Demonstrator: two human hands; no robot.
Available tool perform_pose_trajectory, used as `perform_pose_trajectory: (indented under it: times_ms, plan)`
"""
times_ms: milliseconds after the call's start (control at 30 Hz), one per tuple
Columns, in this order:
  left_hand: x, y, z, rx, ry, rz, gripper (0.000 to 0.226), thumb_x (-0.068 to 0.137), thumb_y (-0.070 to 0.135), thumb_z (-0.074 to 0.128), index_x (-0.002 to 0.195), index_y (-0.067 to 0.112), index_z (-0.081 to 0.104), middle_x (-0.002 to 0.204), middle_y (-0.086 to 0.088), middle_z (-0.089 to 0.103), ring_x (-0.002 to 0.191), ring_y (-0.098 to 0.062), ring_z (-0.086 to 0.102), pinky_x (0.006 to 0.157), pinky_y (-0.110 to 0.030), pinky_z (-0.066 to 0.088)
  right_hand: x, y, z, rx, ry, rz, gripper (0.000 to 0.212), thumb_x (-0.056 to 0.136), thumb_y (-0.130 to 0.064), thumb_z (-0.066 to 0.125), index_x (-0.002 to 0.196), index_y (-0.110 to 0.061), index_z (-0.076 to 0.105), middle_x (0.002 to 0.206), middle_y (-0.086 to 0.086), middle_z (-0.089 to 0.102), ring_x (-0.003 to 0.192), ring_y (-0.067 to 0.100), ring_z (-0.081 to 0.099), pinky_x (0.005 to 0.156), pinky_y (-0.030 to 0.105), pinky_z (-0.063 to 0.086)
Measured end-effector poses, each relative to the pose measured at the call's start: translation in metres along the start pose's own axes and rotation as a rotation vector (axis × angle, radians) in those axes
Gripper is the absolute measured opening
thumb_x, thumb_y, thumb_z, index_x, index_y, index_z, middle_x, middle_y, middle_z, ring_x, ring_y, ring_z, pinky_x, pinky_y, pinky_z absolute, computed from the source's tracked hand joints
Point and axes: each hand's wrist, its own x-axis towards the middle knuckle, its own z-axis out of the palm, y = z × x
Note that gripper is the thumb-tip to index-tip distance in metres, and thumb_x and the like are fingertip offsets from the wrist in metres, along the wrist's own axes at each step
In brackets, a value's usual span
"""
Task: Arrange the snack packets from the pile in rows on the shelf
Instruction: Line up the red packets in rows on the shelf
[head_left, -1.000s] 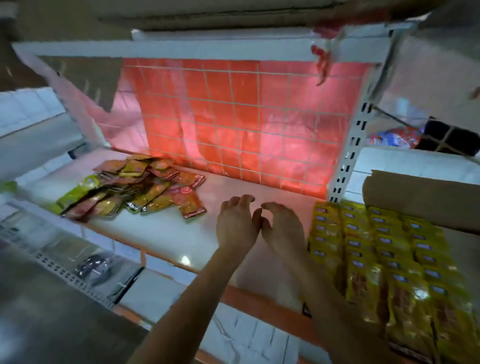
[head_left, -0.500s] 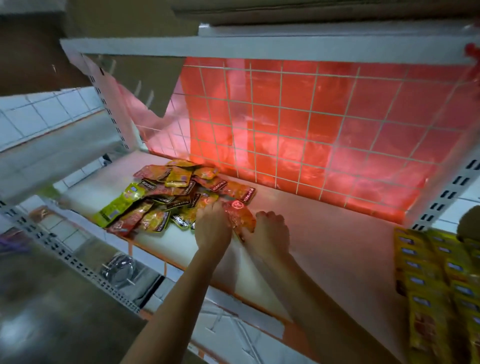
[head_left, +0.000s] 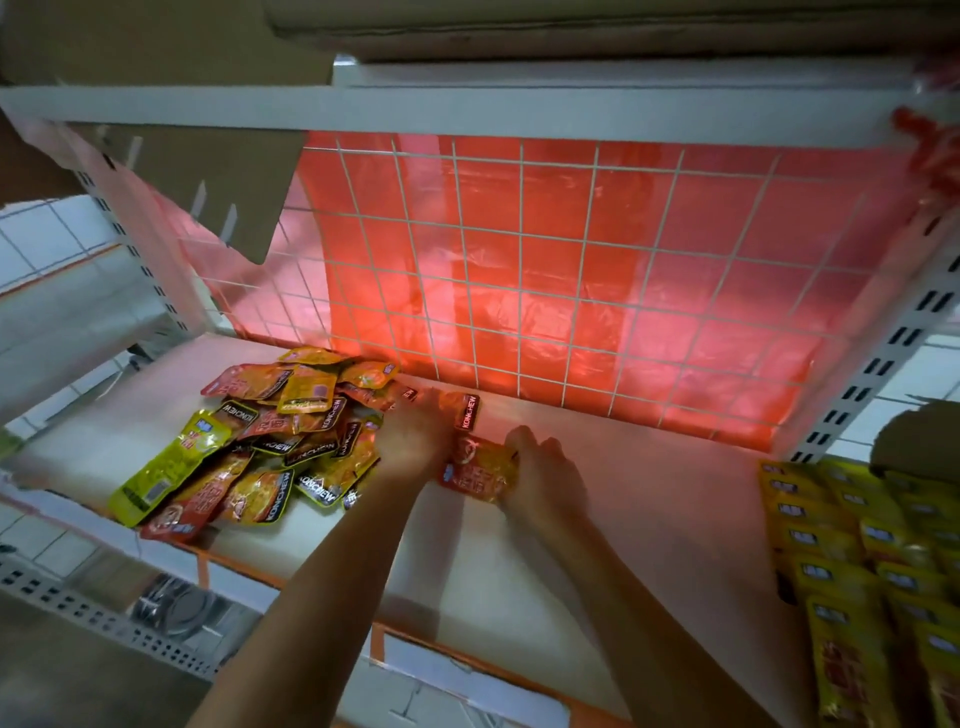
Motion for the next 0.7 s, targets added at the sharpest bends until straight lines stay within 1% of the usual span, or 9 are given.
perform_pose_trajectory:
  times_ms: [100,167,267,333,400,467,533,633,700]
  plan:
    - [-0.003,0.008,0.003,0.109,0.022,0.013,0.051,0.093,0.061,0.034,0.116,0.022,0.059,0.118,-0.017,0.059,0.106,-0.038,0.06,0.083,-0.042,0.048,0.001,0.014,-0.012,0.167,0.027,0.008,0.051,0.078,-0.026,0.073,0.125,-0.028,0.052,0.112,0.007,0.053,0.104,0.027,0.057,0.087,0.028,0.044]
    - [-0.004,0.013,0.004,0.132,0.039,0.037,0.046,0.092,0.059,0.04,0.113,0.024,0.061,0.117,-0.016,0.058,0.104,-0.037,0.06,0.081,-0.039,0.049,0.003,0.025,-0.018,0.264,0.091,0.013,0.053,0.074,-0.014,0.073,0.123,-0.025,0.057,0.11,0.008,0.058,0.101,0.026,0.058,0.083,0.027,0.044]
    - [-0.012,0.021,0.006,0.097,0.104,0.113,0.031,0.086,0.043,0.052,0.104,0.02,0.062,0.108,-0.015,0.055,0.095,-0.036,0.061,0.072,-0.036,0.048,0.002,0.038,-0.024,0.517,0.193,0.096,0.053,0.069,-0.002,0.071,0.117,-0.02,0.057,0.098,0.001,0.062,0.084,0.016,0.058,0.066,0.018,0.042]
    - [-0.023,0.029,0.009,0.021,0.082,0.129,0.022,0.088,0.028,0.052,0.105,0.017,0.061,0.106,-0.016,0.051,0.087,-0.039,0.062,0.069,-0.036,0.046,0.0,0.045,-0.028,0.667,0.245,0.158,0.045,0.068,-0.002,0.068,0.107,-0.022,0.06,0.09,-0.004,0.063,0.076,0.012,0.059,0.056,0.014,0.043]
    - [-0.035,0.037,0.012,-0.133,0.033,0.091,0.024,0.09,0.022,0.054,0.112,0.015,0.059,0.107,-0.017,0.049,0.086,-0.04,0.061,0.072,-0.036,0.045,-0.002,0.053,-0.031,0.832,0.289,0.204,0.034,0.062,-0.014,0.067,0.095,-0.024,0.065,0.085,-0.003,0.068,0.078,0.018,0.063,0.065,0.026,0.054]
    - [-0.047,0.045,0.013,-0.302,0.033,0.107,0.031,0.085,0.019,0.061,0.116,0.015,0.057,0.105,-0.018,0.057,0.092,-0.039,0.061,0.071,-0.035,0.042,-0.006,0.063,-0.035,1.032,0.303,0.232,0.032,0.056,-0.024,0.068,0.087,-0.017,0.07,0.079,0.001,0.069,0.073,0.023,0.063,0.069,0.04,0.054]
    - [-0.063,0.056,0.014,-0.463,0.0,0.127,0.043,0.079,0.018,0.071,0.118,0.017,0.054,0.102,-0.013,0.066,0.094,-0.034,0.063,0.072,-0.035,0.046,-0.013,0.072,-0.04,1.223,0.298,0.25,0.029,0.061,-0.019,0.073,0.086,-0.006,0.071,0.077,0.01,0.065,0.071,0.024,0.056,0.067,0.04,0.047]
    - [-0.084,0.077,0.014,-0.707,-0.135,0.038,0.067,0.077,0.022,0.076,0.133,0.025,0.04,0.098,0.001,0.064,0.097,-0.024,0.064,0.088,-0.04,0.051,-0.028,0.09,-0.051,1.357,0.333,0.272,0.011,0.078,-0.005,0.071,0.089,0.0,0.07,0.085,0.02,0.068,0.076,0.032,0.063,0.073,0.046,0.053]
    - [-0.097,0.096,0.015,-0.827,-0.249,0.038,0.06,0.075,0.019,0.076,0.128,0.025,0.05,0.096,0.006,0.068,0.096,-0.021,0.065,0.09,-0.041,0.052,-0.039,0.103,-0.06,1.371,0.361,0.291,0.005,0.083,-0.005,0.067,0.086,-0.005,0.07,0.083,0.018,0.072,0.074,0.034,0.068,0.072,0.046,0.056]
